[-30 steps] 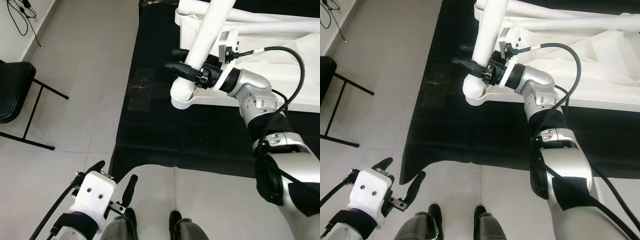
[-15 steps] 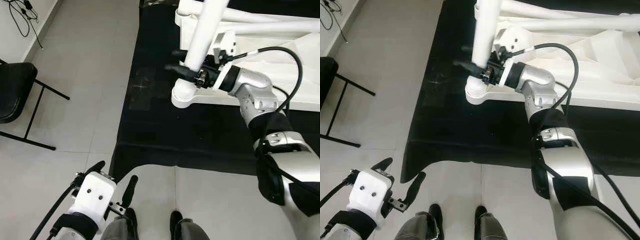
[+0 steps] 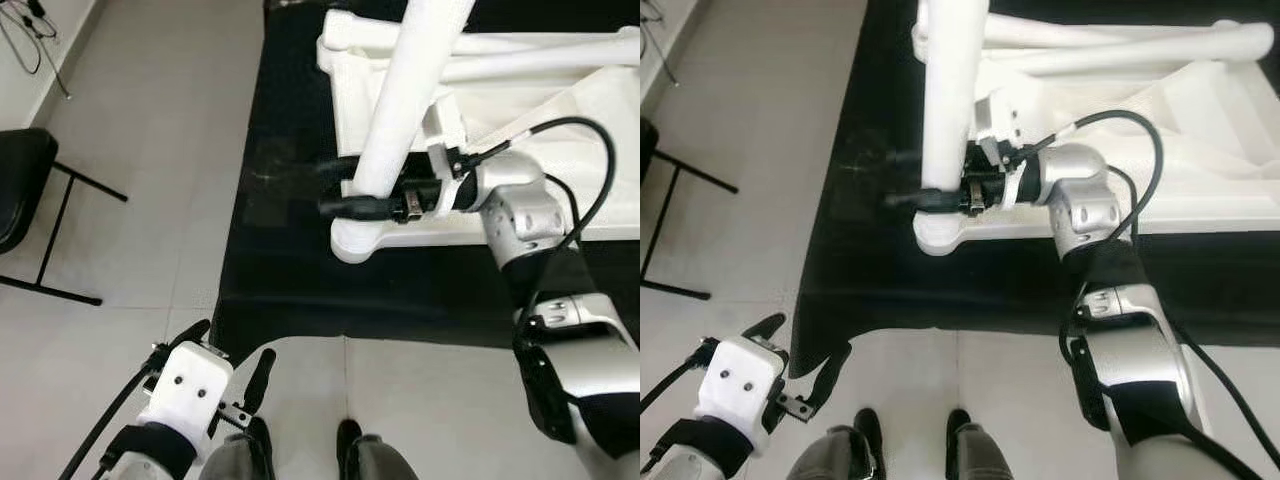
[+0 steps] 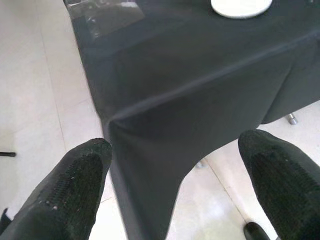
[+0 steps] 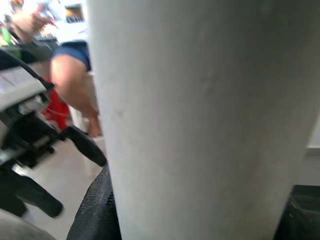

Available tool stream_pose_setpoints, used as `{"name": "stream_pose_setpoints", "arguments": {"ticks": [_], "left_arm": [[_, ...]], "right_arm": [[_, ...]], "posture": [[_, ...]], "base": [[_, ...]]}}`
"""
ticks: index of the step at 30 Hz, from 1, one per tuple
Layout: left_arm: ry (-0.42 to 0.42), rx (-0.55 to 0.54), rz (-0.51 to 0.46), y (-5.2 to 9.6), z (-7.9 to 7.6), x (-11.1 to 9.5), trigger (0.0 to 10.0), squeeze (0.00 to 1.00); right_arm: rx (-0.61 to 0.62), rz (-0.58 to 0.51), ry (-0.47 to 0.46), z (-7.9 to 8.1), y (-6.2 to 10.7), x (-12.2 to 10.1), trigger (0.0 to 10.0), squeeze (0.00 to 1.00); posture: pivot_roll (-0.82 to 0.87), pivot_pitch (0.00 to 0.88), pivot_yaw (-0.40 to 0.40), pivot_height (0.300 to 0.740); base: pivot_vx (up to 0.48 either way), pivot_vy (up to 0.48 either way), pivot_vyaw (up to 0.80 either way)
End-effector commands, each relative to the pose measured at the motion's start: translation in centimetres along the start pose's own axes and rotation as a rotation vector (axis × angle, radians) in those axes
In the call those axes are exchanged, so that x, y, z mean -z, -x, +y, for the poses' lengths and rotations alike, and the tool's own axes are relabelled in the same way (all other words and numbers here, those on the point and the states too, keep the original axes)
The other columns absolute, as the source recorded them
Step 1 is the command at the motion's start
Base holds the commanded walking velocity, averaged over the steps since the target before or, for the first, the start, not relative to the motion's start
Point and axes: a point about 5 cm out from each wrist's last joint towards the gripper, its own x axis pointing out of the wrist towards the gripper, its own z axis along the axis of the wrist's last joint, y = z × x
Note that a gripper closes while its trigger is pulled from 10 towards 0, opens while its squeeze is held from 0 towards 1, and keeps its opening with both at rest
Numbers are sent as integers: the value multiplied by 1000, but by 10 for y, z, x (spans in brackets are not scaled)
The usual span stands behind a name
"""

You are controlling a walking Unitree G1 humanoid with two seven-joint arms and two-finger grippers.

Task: Building children table

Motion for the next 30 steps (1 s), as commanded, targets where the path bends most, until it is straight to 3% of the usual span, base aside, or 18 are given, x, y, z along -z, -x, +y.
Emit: {"name": "stream_pose_setpoints", "arguments": {"ticks": [1,6,12,17,30], "left_arm": [[2,1,36,1,-1,6,10000,0],[2,-2,34,1,-1,6,10000,0],[0,-5,32,1,-1,6,10000,0],[-1,-1,35,1,0,6,10000,0],[-6,-1,37,0,0,7,10000,0]], "right_arm": [[-56,-20,-67,8,-14,16,10000,0],[24,-55,-70,7,-19,22,10000,0],[32,-61,-108,25,-13,31,10000,0],[-14,13,-124,40,-12,41,10000,0],[22,221,-78,35,-14,49,10000,0]], "posture": [[67,402,-39,740],[66,402,-42,740],[68,406,-38,740],[69,408,-29,740],[64,411,-33,740]], "base": [[0,0,0],[0,0,0],[0,0,0],[0,0,0],[0,0,0]]}}
